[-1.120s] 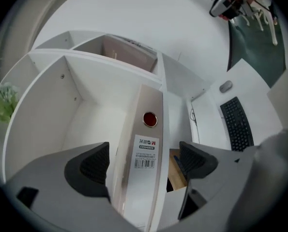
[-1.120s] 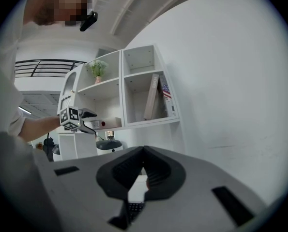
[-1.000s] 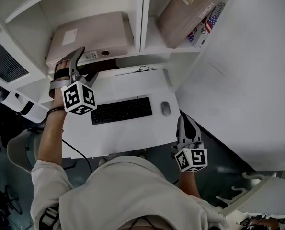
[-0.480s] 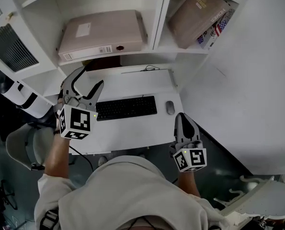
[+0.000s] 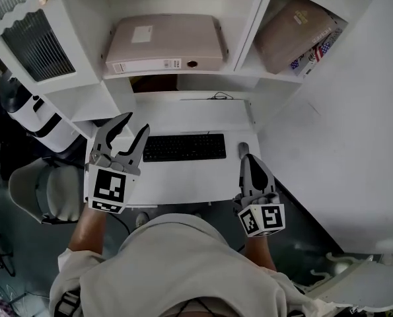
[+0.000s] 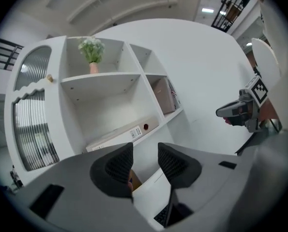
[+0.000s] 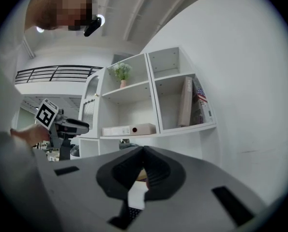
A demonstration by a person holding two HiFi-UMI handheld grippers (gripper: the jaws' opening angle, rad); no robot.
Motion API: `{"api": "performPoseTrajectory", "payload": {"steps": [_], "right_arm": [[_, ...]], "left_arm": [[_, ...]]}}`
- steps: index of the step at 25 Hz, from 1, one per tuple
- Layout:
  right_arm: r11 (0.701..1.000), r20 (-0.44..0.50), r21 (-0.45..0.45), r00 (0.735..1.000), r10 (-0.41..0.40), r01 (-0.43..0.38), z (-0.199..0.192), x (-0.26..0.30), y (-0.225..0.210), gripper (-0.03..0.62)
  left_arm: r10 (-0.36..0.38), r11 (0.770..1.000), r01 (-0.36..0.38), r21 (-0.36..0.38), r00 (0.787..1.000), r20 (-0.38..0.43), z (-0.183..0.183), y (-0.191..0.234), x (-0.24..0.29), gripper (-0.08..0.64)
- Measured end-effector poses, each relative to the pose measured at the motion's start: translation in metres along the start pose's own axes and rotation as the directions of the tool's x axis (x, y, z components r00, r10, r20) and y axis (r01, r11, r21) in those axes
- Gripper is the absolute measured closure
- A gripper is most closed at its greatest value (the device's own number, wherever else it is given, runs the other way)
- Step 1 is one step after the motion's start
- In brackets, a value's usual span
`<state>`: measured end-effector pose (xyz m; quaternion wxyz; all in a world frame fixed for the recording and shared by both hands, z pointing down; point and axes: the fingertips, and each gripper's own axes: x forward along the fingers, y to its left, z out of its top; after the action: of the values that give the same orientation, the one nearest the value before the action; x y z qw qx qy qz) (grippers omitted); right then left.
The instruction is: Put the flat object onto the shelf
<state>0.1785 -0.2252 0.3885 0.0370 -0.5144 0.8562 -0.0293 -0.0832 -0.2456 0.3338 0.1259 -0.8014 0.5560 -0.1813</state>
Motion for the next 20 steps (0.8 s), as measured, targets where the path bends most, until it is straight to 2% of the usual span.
{"api": "performPoseTrajectory", "payload": {"steps": [7,12,20], "right_arm": [[1.0,0.005,-0.013,1.0,0.026,-0.026,0.005,0.006,0.023,0.589],[0.999,0.012,-0.021,0.999,0.032,-0.032,0.009,0.007,0.033,0.589],[0.998,0.014,-0.049,0.999,0.036,-0.035,0.013,0.006,0.049,0.59]], "left_arm": [[0.062,0.99,-0.056,-0.132,0.997,0.04,-0.009,0.016,-0.03,0.479],[0.077,0.977,-0.065,-0.205,0.996,0.051,-0.021,0.019,-0.046,0.528],[0.08,0.956,-0.06,-0.286,0.995,0.061,-0.04,0.022,-0.067,0.558]]}}
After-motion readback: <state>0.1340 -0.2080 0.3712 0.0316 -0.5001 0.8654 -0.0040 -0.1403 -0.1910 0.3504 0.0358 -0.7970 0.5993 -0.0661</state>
